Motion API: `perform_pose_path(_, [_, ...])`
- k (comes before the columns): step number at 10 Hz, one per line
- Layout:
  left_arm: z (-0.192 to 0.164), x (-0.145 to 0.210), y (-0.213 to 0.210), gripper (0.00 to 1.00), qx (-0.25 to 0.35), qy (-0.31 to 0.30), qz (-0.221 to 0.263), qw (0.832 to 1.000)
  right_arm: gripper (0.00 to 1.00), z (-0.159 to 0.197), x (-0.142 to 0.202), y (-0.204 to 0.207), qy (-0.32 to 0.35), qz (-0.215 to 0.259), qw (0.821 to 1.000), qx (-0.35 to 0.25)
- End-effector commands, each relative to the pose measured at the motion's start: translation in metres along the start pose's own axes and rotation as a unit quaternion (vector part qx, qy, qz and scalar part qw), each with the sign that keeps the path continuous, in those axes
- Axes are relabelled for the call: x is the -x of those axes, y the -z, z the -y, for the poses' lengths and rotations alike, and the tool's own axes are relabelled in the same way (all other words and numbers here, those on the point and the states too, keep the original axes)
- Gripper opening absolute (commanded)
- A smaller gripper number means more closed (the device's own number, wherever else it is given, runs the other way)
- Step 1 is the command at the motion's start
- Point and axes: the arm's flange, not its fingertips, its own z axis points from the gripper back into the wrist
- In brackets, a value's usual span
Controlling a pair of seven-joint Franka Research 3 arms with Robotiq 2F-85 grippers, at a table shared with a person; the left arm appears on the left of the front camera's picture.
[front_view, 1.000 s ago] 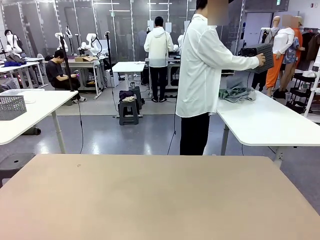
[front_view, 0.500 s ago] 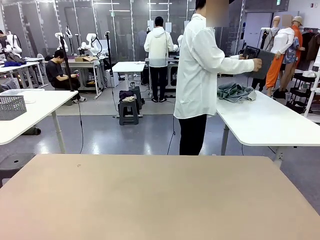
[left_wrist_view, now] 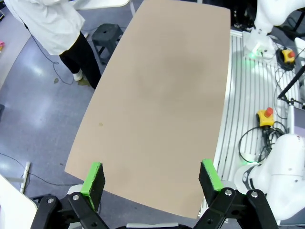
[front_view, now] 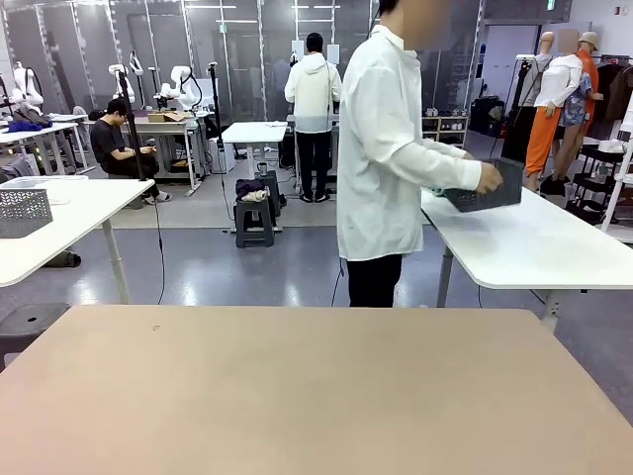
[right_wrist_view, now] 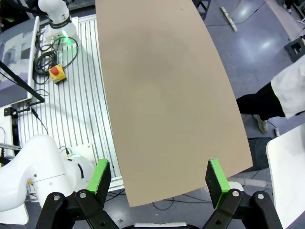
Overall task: Fold the towels and place them in the basket.
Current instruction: When a person lays out a Towel with hook on the table, fold it in half twice.
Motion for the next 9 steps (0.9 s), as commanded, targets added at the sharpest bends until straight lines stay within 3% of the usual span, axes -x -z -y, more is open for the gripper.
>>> perform_pose_path(1, [0.0003, -0.0005, -0.0002, 1.00, 0.000, 0.001, 0.000, 1.000, 1.00, 0.0000, 0.0000, -0.0002, 0.001, 0.000, 1.000, 0.001])
perform_pose_path(6, [0.0003, -0.0005, -0.0002, 1.00, 0.000, 0.001, 0.000, 1.000, 1.00, 0.0002, 0.0000, 0.0001, 0.000, 0.000, 1.000, 0.000])
perform_pose_path(9, [-0.0019, -0.0008, -0.0012, 1.00, 0.005, -0.003, 0.009, 1.000, 1.00, 0.0006, 0.0014, -0.0080, -0.007, 0.031, 0.999, -0.008])
